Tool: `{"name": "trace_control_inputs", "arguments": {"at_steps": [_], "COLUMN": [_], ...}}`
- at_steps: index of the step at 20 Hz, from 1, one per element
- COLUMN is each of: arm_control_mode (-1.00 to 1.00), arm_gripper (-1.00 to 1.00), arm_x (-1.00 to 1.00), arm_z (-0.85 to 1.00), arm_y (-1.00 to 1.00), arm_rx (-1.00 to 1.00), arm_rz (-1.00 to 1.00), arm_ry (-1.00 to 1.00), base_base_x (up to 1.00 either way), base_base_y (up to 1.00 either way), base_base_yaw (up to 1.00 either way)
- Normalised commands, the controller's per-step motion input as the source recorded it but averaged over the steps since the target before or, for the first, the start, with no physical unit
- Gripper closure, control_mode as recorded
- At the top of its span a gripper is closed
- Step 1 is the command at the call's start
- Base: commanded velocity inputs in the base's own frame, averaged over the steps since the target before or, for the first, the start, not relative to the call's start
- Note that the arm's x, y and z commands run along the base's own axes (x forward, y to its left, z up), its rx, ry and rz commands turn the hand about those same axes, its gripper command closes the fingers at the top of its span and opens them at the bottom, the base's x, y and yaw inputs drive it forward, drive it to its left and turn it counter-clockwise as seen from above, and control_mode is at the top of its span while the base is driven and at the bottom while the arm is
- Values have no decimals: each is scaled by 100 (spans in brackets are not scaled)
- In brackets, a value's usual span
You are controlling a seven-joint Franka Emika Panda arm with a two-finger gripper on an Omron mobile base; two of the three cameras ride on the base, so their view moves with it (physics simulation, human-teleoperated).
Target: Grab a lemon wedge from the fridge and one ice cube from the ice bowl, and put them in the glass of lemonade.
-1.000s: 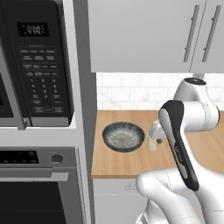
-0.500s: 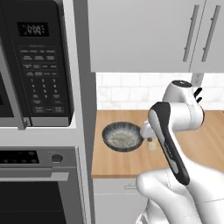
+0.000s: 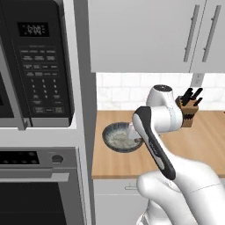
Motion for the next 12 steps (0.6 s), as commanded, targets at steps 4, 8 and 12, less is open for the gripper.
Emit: {"name": "trace_control_inputs", "arguments": {"at_steps": [4,8,12], "arm_control_mode": [-100,-100,-100], "arm_gripper": [-100,-100,-100], "arm_x": [28,20,18], "arm_z": [-30,-29,-22], "arm_y": [0,0,0], "arm_rx": [0,-1,-2], "arm_rz": [8,13,16], "arm_ry": [1,1,4], "base_base_x": [0,0,0], "base_base_y": [0,0,0], "base_base_yaw": [0,0,0]}}
